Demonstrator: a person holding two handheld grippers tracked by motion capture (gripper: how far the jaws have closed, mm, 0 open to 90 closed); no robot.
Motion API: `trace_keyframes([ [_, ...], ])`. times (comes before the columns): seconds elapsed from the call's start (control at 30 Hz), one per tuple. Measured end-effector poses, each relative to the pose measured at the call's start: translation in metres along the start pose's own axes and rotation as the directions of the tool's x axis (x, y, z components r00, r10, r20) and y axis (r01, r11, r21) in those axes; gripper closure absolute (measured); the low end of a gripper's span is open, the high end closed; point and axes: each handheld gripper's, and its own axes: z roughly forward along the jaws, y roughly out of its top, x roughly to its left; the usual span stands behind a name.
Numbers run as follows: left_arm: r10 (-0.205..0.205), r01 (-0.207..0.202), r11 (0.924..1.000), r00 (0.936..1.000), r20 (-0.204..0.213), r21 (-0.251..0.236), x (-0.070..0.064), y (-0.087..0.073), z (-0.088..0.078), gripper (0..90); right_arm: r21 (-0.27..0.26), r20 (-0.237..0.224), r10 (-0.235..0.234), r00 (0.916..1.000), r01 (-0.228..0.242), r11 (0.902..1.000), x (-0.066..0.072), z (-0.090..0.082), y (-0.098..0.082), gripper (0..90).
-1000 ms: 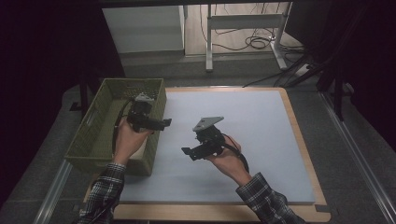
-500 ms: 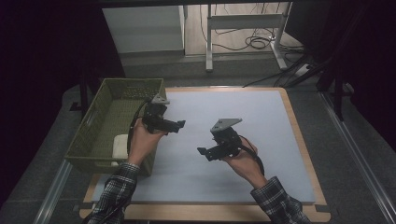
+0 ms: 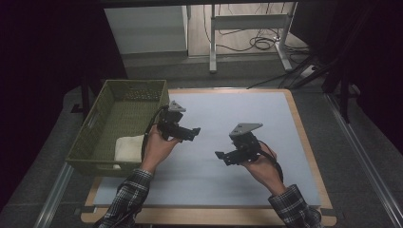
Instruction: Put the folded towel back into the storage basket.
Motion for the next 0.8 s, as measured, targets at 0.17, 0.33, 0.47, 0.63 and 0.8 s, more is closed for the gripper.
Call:
trace_keyframes([
  [0.17,0.013,-0.013,0.9999,0.9998,0.017,-0.009,-0.009,0.000,0.004,0.3,0.006,0.013,0.006,0.9999,-0.006,1.0000,-0.006,-0.007,-0.009,12.2],
  [0.33,0.028,-0.028,0.9995,0.9993,0.023,-0.013,-0.018,-0.004,0.008,0.3,0.003,0.018,0.020,0.9996,-0.021,0.9998,-0.012,-0.015,-0.017,11.0],
  [0.47,0.029,-0.029,0.9994,0.9990,0.033,-0.020,-0.024,-0.009,0.009,0.2,0.004,0.028,0.033,0.9991,-0.033,0.9995,-0.018,-0.020,-0.024,10.1],
  [0.63,0.037,-0.036,0.9991,0.9985,0.041,-0.024,-0.030,-0.015,0.011,0.2,0.006,0.034,0.046,0.9984,-0.046,0.9989,-0.025,-0.027,-0.032,9.5],
  [0.8,0.046,-0.045,0.9986,0.9979,0.045,-0.026,-0.036,-0.021,0.010,0.2,0.008,0.047,0.059,0.9971,-0.060,0.9982,-0.030,-0.034,-0.039,8.8],
])
